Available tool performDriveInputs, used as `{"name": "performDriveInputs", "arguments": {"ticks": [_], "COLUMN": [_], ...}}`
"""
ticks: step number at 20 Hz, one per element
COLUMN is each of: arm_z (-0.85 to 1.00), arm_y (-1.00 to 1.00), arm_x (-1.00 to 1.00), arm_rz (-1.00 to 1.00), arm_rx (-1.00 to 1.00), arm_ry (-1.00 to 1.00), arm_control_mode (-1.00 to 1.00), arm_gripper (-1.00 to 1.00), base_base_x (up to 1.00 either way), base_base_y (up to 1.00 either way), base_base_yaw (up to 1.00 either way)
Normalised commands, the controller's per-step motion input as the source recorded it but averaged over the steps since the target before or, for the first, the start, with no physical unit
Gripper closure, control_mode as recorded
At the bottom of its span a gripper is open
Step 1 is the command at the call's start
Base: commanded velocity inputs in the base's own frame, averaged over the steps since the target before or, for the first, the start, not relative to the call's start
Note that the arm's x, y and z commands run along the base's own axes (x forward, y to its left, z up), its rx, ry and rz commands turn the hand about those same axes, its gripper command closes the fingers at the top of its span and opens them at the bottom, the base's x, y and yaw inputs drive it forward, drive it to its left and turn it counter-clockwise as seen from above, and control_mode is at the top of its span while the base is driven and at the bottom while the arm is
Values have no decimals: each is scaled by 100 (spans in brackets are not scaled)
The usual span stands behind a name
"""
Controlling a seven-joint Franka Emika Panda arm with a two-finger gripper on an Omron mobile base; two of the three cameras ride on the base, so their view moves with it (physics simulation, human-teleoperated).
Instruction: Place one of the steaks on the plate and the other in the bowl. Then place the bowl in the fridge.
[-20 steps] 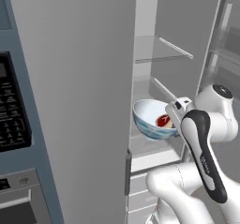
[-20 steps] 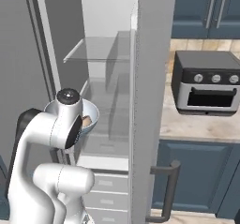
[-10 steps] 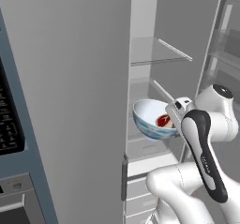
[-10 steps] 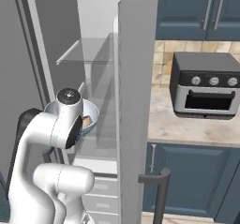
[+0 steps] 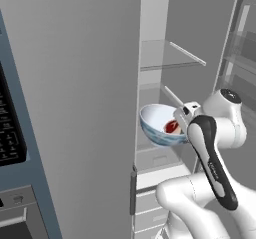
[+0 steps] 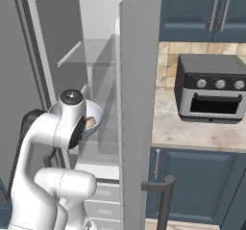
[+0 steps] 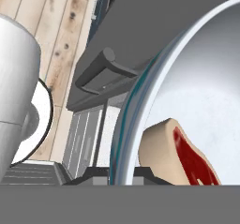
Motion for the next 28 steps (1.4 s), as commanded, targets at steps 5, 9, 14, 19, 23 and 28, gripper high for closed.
{"name": "performDriveInputs", "arguments": {"ticks": [5,9,14,19,23,28], "arm_z": [0,0,0,0,0,0], "arm_y": [0,-3,-21,-40,-14,0], "arm_x": [52,52,56,69,73,56], "arm_rz": [-2,-4,-4,0,0,-1], "arm_rx": [-3,-4,-1,0,-1,-7], "arm_ry": [0,0,0,0,3,6], "arm_control_mode": [-100,-100,-100,-100,-100,-100], "arm_gripper": [100,100,100,100,100,100], "base_base_x": [0,0,0,0,0,0], "base_base_y": [0,0,0,0,0,0], "base_base_yaw": [0,0,0,0,0,0]}}
